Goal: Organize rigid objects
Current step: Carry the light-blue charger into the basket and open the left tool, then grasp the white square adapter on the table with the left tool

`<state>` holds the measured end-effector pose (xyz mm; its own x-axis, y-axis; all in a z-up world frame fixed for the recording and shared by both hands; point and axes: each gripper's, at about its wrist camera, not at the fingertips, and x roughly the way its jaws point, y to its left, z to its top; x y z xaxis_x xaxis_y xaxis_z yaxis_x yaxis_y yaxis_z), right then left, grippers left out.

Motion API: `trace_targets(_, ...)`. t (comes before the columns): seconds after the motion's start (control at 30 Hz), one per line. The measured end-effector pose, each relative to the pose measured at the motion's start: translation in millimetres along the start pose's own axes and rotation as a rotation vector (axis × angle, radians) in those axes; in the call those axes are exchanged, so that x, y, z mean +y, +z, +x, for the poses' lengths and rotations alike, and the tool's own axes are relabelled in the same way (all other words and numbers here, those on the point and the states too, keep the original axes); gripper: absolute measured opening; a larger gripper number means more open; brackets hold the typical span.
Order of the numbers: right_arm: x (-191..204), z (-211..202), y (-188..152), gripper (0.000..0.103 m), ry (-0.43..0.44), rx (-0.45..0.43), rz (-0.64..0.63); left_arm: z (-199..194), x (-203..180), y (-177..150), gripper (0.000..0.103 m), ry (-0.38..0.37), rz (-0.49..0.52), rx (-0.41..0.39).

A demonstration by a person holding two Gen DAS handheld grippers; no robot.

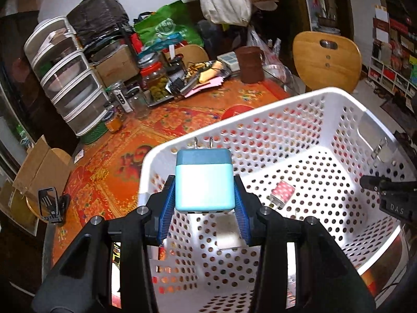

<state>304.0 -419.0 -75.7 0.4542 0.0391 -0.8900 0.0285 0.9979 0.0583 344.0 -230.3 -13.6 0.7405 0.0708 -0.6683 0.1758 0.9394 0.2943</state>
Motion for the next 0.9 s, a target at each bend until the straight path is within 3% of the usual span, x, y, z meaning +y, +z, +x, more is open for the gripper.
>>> trace_targets(0.47, 0, 1, 0, 0.024, 0.0, 0.001, 0.0, 20, -19, -9, 0.043, -0.053, 0.028, 0.069)
trace_targets(0.53, 0, 1, 0, 0.024, 0.002, 0.0, 0.001, 17, -19, -8, 0.065, -0.063, 0.032, 0.058)
trace_targets(0.63, 0, 1, 0, 0.024, 0.003, 0.002, 0.001, 5, -14, -7, 0.089, -0.052, 0.041, 0.009)
trace_targets(0.73, 1, 1, 0, 0.024, 0.004, 0.003, 0.0, -10, -7, -9, 0.1, 0.0, 0.058, -0.047)
trace_targets(0.83, 2, 1, 0, 0.024, 0.005, 0.002, -0.002, -31, 18, -16, 0.102, 0.067, 0.033, -0.117)
trace_targets(0.9, 2, 1, 0, 0.024, 0.007, 0.001, -0.002, -45, 49, -21, 0.102, 0.054, -0.028, -0.145)
